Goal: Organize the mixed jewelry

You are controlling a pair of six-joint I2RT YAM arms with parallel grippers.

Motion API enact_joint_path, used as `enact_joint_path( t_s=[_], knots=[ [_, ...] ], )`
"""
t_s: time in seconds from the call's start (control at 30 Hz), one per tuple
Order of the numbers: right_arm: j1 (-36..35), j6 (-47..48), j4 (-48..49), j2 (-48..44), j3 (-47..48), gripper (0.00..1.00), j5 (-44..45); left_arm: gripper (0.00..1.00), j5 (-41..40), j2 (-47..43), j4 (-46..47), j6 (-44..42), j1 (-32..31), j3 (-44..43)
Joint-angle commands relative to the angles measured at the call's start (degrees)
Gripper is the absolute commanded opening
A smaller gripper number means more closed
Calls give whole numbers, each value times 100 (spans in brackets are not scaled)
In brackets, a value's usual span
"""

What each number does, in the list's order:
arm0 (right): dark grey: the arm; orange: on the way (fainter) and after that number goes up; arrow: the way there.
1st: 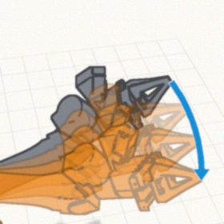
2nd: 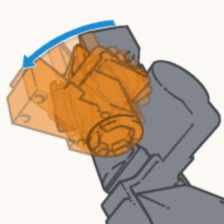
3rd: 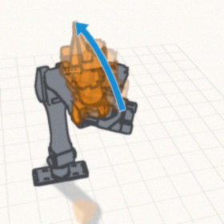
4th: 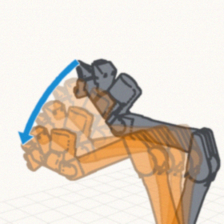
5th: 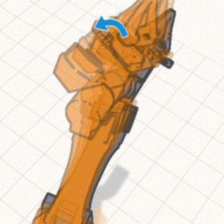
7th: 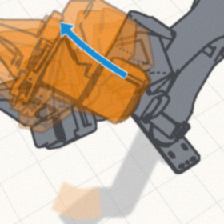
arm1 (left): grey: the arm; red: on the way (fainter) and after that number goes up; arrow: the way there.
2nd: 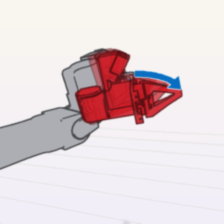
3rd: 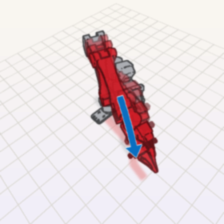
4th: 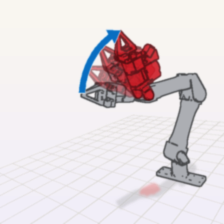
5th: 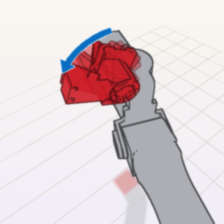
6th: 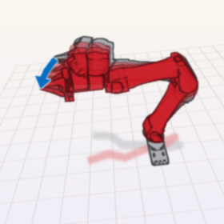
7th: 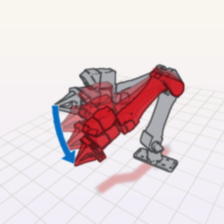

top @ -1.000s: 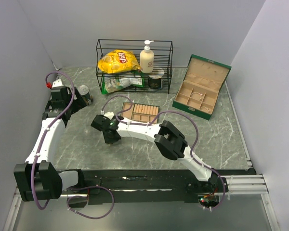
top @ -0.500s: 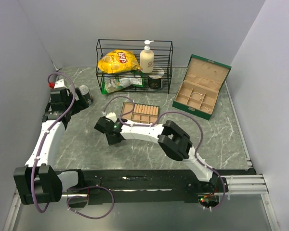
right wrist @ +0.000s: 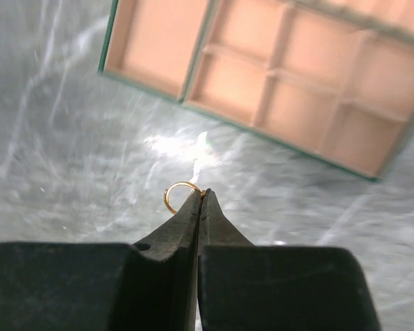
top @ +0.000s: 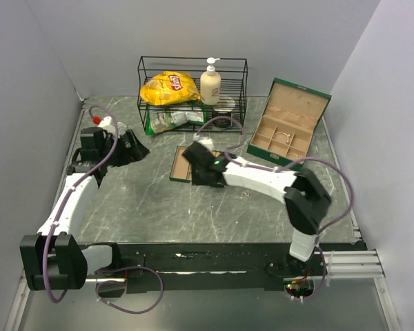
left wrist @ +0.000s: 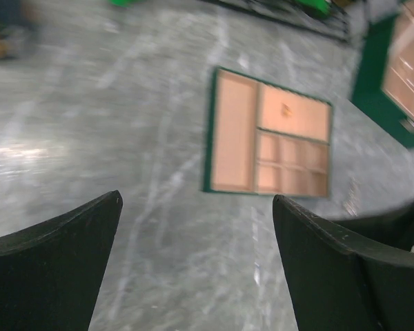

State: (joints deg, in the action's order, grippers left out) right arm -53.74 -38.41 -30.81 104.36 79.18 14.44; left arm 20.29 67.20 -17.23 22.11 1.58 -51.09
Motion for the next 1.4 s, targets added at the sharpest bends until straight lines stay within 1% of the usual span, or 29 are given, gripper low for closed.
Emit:
enact_joint_path(
  t_s=[0.0, 0.1, 0.2, 0.27, 0.3, 0.37, 0.43, 0.53, 0.63, 0.67, 0.73, 0.77, 0.87, 1.07, 1.3, 1.37],
  knots=[
    [485, 123, 566, -827, -543, 0, -370, 96, 1124, -5, 633, 231, -404, 108],
    [706, 115, 1049, -1240, -1070, 0, -809, 96, 1415, 74, 1081, 521, -562, 205],
    [952, 71, 1392, -1522, -1457, 0, -1231, 97, 1539, 214, 1388, 645, -1044, 240],
    [1040, 62, 1481, -1620, -1598, 0, -1329, 98, 1626, 319, 1564, 794, -1221, 327],
    [1049, 62, 1577, -1698, -1633, 0, -1408, 99, 1662, 355, 1809, 865, -1318, 380],
    [1084, 27, 1718, -1769, -1756, 0, -1408, 99, 1741, 512, 2012, 1005, -1380, 477],
    [1111, -61, 1911, -1857, -1870, 0, -1654, 96, 1741, 645, 2136, 1111, -1459, 486],
    [1120, -166, 2095, -1893, -1976, 0, -1751, 91, 1680, 952, 2207, 1199, -1582, 416],
    [1111, -272, 2298, -1936, -2099, 0, -1865, 82, 1723, 1207, 2294, 1322, -1687, 389],
    [1120, -324, 2342, -1945, -2125, 0, -1883, 77, 1741, 1269, 2338, 1435, -1714, 389],
    [1120, -351, 2404, -1954, -2205, 0, -1883, 71, 1794, 1427, 2435, 1550, -1819, 381],
    [1111, -377, 2456, -1972, -2222, 0, -1874, 66, 1803, 1471, 2505, 1629, -1863, 363],
    [1111, -430, 2492, -1981, -2266, 0, -1831, 54, 1724, 1664, 2357, 1691, -2030, 197],
    [1128, -509, 2457, -1928, -2214, 0, -1716, 50, 1697, 1884, 2242, 1788, -2285, 55],
    [1120, -597, 2456, -1858, -2152, 0, -1593, 50, 1882, 1946, 2181, 1771, -2443, 3],
    [1120, -597, 2431, -1849, -2135, 0, -1576, 46, 1882, 1981, 2067, 1727, -2470, -24]
  ],
)
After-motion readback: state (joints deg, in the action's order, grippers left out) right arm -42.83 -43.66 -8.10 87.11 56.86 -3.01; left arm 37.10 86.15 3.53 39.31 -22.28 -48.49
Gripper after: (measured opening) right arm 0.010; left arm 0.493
